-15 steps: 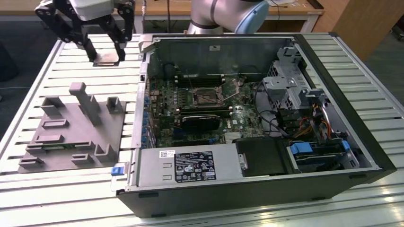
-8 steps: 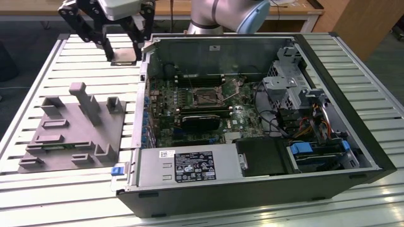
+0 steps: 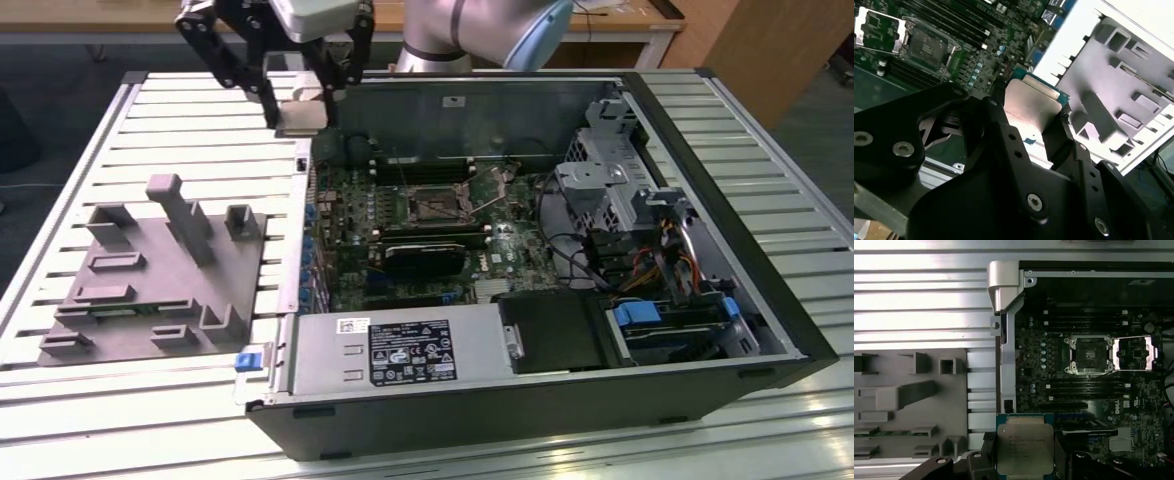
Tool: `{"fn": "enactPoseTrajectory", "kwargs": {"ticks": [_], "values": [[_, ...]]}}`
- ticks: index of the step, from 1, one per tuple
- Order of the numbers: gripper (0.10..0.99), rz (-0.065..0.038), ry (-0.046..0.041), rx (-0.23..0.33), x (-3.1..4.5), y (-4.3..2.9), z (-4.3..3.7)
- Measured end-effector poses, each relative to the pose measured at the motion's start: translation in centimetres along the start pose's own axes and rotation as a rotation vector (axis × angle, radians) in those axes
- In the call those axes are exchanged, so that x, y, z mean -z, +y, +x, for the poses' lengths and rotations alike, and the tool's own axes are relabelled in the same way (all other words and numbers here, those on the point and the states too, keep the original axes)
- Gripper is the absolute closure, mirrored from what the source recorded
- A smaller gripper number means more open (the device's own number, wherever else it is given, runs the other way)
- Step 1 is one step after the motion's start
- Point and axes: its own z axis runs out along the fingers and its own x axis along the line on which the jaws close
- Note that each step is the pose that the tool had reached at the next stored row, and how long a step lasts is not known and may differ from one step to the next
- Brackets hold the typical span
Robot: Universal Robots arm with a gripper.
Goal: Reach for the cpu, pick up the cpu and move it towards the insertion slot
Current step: 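Pick up the cpu and move it towards the insertion slot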
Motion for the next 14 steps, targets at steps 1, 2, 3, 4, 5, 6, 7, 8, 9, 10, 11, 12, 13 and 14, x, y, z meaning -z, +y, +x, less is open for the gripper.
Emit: {"fn": "enactPoseTrajectory", "kwargs": {"ticks": [1, 2, 3, 4, 5, 6, 7, 8, 9, 10, 11, 12, 13, 14], "values": [[0.545, 0.000, 0.0005, 0.000, -0.02, 0.02, -0.43], [0.545, 0.000, 0.0010, 0.000, -0.02, 0.04, -0.87], [0.545, 0.000, 0.0014, 0.000, -0.04, 0.06, -1.29], [0.545, 0.000, 0.0019, 0.000, -0.05, 0.08, -1.72], [0.545, 0.000, 0.0023, 0.000, -0.06, 0.09, -2.14], [0.545, 0.000, 0.0028, 0.000, -0.07, 0.11, -2.56], [0.545, 0.000, 0.0032, 0.000, -0.09, 0.13, -3.00], [0.545, 0.000, 0.0036, 0.000, -0.10, 0.15, -3.43], [0.545, 0.000, 0.0041, 0.000, -0.12, 0.17, -3.89], [0.545, 0.000, 0.0046, 0.000, -0.13, 0.19, -4.32], [0.545, 0.000, 0.0050, 0.000, -0.14, 0.21, -4.76], [0.545, 0.000, 0.0054, 0.000, -0.16, 0.23, -5.19], [0.545, 0.000, 0.0059, 0.000, -0.17, 0.24, -5.64], [0.545, 0.000, 0.0064, 0.000, -0.19, 0.26, -6.08]]}}
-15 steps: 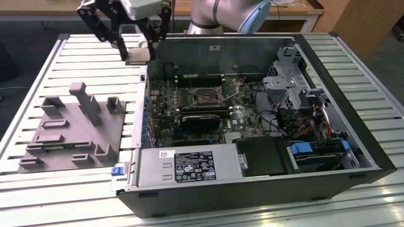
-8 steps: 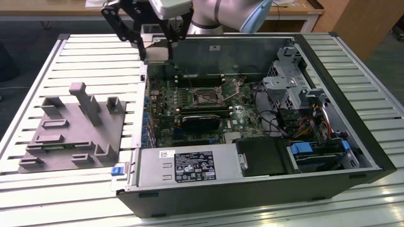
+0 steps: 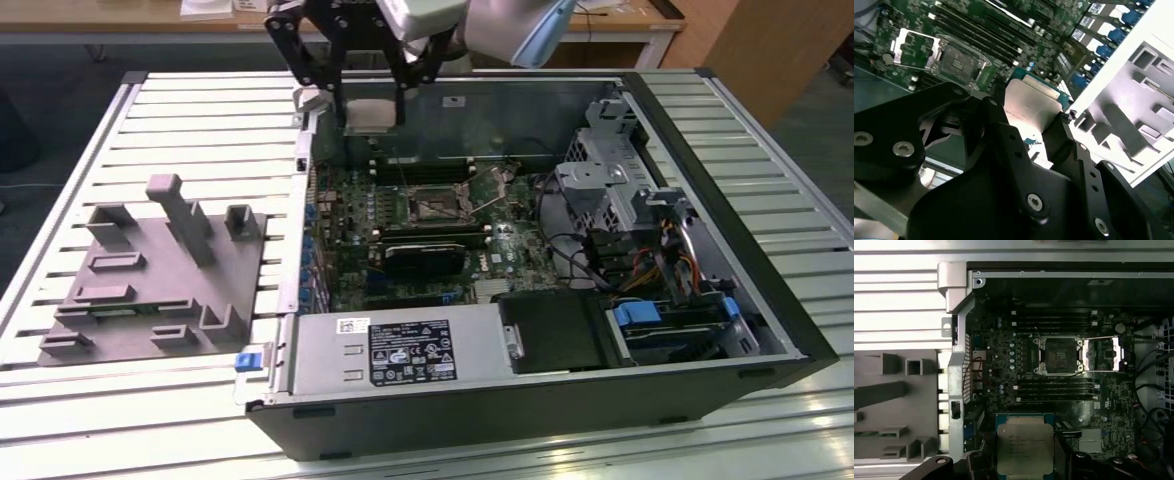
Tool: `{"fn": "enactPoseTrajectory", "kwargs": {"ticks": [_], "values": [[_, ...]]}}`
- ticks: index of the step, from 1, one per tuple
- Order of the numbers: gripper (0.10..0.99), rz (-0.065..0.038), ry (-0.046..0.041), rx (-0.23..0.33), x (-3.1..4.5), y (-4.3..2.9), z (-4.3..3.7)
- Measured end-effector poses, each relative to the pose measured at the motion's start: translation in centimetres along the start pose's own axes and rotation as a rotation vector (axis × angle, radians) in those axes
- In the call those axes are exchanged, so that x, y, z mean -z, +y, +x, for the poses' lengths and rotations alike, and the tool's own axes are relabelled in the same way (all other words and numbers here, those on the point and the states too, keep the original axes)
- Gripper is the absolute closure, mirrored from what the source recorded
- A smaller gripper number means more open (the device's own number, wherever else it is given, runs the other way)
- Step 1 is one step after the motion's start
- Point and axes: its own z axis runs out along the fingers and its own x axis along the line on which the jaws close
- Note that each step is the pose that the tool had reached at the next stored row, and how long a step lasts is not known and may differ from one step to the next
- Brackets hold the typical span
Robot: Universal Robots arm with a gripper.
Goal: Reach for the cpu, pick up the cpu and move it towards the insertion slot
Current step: 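Pick up the cpu and move it towards the insertion slot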
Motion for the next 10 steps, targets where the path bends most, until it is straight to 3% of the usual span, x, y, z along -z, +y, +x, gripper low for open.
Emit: {"fn": "enactPoseTrajectory", "kwargs": {"ticks": [10], "values": [[0.545, 0.000, 0.0052, 0.000, -0.11, 0.19, -4.42]]}}
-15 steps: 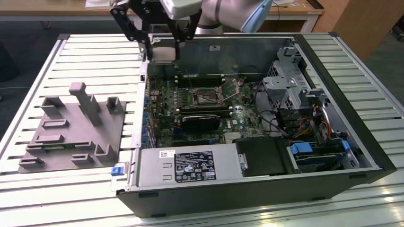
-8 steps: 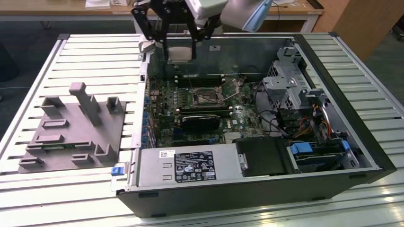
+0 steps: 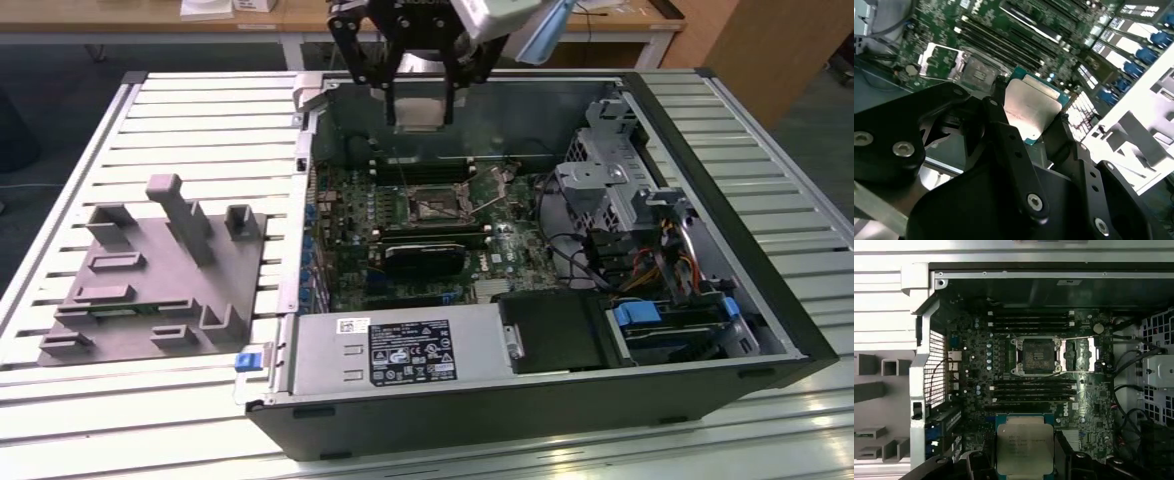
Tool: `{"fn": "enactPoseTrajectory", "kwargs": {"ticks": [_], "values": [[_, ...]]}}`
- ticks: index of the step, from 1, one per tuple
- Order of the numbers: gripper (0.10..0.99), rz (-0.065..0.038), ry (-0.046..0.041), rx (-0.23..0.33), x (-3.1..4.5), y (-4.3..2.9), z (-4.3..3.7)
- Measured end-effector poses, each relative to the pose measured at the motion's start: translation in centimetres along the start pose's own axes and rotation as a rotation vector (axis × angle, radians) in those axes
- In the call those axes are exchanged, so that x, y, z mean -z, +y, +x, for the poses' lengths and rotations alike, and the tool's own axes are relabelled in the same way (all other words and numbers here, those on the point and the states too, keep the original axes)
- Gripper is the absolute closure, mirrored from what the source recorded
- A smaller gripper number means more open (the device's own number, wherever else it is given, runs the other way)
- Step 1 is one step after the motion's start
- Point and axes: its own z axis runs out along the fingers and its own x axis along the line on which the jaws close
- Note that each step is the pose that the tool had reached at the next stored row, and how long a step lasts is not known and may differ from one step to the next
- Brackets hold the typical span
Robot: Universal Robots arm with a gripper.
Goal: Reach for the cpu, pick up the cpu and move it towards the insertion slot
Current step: 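Pick up the cpu and move it towards the insertion slot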
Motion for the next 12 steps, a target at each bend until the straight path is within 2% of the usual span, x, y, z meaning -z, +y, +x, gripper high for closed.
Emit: {"fn": "enactPoseTrajectory", "kwargs": {"ticks": [5, 9, 12], "values": [[0.545, 0.000, 0.0028, 0.000, -0.35, 0.12, -1.74], [0.545, 0.000, 0.0039, 0.000, -1.10, 0.39, -2.49], [0.545, 0.000, 0.0040, 0.000, -1.66, 0.90, -2.68]]}}
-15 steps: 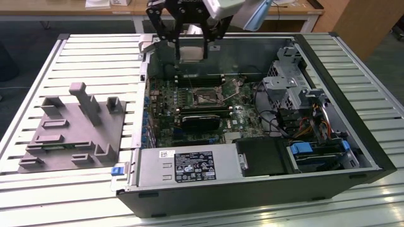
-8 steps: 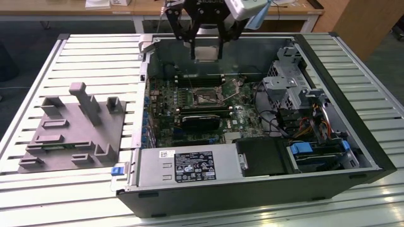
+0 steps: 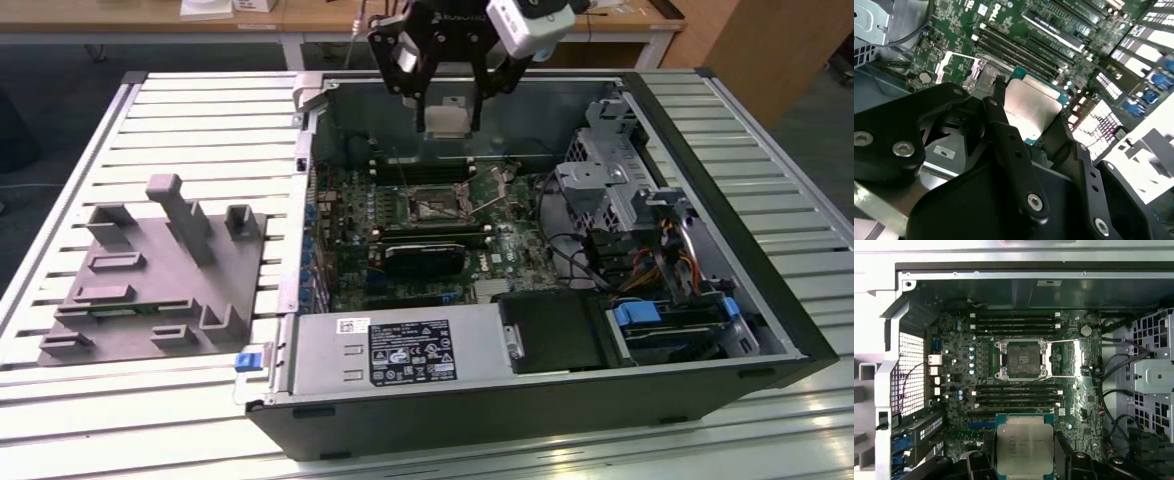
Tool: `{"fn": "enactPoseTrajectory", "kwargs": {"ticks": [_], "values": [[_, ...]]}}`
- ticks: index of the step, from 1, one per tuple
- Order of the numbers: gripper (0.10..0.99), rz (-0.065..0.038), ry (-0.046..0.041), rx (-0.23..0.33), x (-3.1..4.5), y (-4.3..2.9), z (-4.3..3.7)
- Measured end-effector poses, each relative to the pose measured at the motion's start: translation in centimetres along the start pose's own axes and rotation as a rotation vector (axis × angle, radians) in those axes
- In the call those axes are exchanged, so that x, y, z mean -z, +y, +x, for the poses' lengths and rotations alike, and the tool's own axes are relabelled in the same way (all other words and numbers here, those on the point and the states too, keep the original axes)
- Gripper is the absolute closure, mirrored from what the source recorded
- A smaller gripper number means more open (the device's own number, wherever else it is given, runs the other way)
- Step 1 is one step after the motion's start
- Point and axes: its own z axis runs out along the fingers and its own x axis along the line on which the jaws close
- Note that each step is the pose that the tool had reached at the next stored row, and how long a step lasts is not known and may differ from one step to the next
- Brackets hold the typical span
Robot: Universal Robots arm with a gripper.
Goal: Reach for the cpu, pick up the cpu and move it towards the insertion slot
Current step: 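Pick up the cpu and move it towards the insertion slot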
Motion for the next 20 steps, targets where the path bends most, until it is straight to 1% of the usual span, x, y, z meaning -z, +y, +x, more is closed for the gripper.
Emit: {"fn": "enactPoseTrajectory", "kwargs": {"ticks": [5, 12, 17, 20], "values": [[0.545, 0.000, -0.0001, 0.000, -0.95, 1.05, -0.20], [0.545, 0.000, 0.0003, 0.000, -2.22, 2.20, -1.00], [0.545, 0.000, 0.0005, 0.000, -2.79, 2.96, -1.73], [0.545, 0.000, 0.0005, 0.000, -2.95, 3.56, -1.83]]}}
